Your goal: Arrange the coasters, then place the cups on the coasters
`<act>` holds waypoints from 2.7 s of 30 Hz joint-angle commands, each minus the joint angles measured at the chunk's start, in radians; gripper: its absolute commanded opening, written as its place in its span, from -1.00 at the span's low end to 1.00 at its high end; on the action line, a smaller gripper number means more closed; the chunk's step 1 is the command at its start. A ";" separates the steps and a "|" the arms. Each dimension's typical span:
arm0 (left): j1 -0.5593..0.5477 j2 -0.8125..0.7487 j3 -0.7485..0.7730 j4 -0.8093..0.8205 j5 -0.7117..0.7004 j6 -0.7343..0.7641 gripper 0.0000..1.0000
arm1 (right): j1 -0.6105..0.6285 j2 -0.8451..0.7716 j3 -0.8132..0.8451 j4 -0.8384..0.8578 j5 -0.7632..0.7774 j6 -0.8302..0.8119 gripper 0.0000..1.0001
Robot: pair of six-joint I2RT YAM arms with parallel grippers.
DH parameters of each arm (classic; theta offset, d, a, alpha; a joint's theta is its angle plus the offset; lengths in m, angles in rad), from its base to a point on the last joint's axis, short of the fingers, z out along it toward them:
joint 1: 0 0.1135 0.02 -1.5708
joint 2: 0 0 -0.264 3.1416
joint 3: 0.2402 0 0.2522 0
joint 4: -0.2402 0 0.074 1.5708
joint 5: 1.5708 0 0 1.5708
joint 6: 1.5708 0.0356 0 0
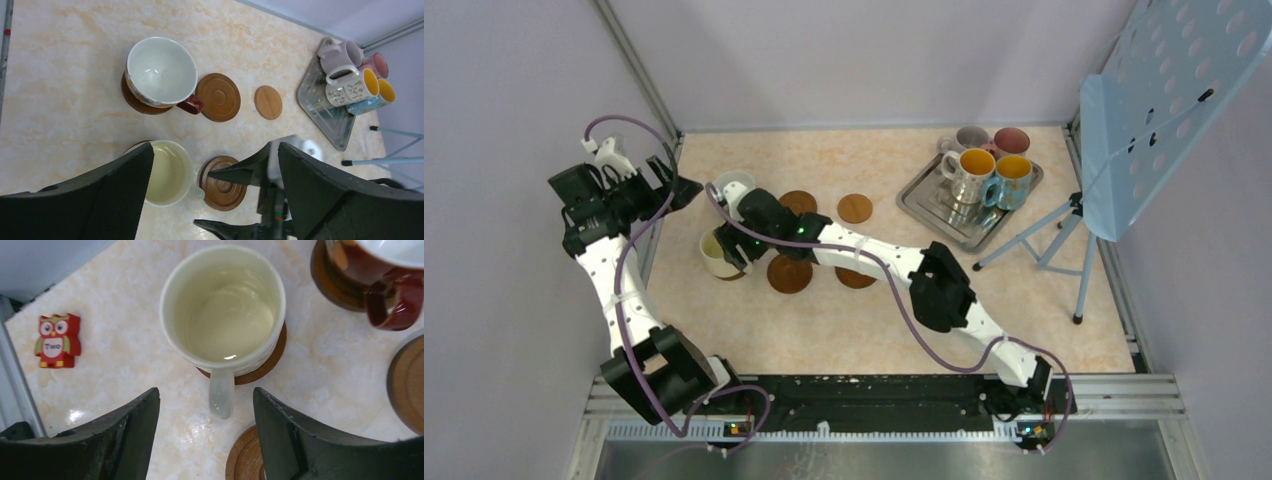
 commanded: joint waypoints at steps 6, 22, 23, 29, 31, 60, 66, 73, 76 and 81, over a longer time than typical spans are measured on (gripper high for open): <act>0.005 0.030 0.034 -0.068 0.077 0.168 0.97 | -0.089 -0.283 -0.153 0.000 0.011 -0.024 0.38; -0.278 -0.019 -0.035 -0.108 -0.089 0.297 0.97 | -0.357 -0.773 -0.747 -0.084 -0.057 -0.132 0.39; -0.295 -0.030 -0.047 -0.091 -0.099 0.284 0.98 | -0.374 -0.802 -0.783 -0.090 -0.053 -0.134 0.39; -0.323 -0.059 -0.070 -0.053 -0.101 0.253 0.98 | -0.474 -0.967 -1.030 0.000 0.189 -0.070 0.32; -0.323 -0.067 -0.075 -0.045 -0.102 0.248 0.97 | -0.523 -1.017 -1.113 0.060 0.264 -0.039 0.30; -0.323 -0.069 -0.090 -0.010 -0.099 0.222 0.97 | -0.875 -0.827 -1.157 0.310 0.303 0.043 0.32; -0.323 -0.066 -0.087 -0.012 -0.094 0.219 0.97 | -0.901 -0.793 -1.158 0.350 0.274 0.009 0.32; -0.323 -0.065 -0.084 -0.013 -0.088 0.217 0.97 | -0.913 -0.761 -1.144 0.342 0.313 0.034 0.32; -0.323 -0.064 -0.083 -0.013 -0.089 0.217 0.97 | -0.913 -0.745 -1.148 0.350 0.332 0.029 0.32; -0.323 -0.069 -0.085 -0.012 -0.095 0.218 0.97 | -0.916 -0.719 -1.172 0.454 0.316 -0.036 0.32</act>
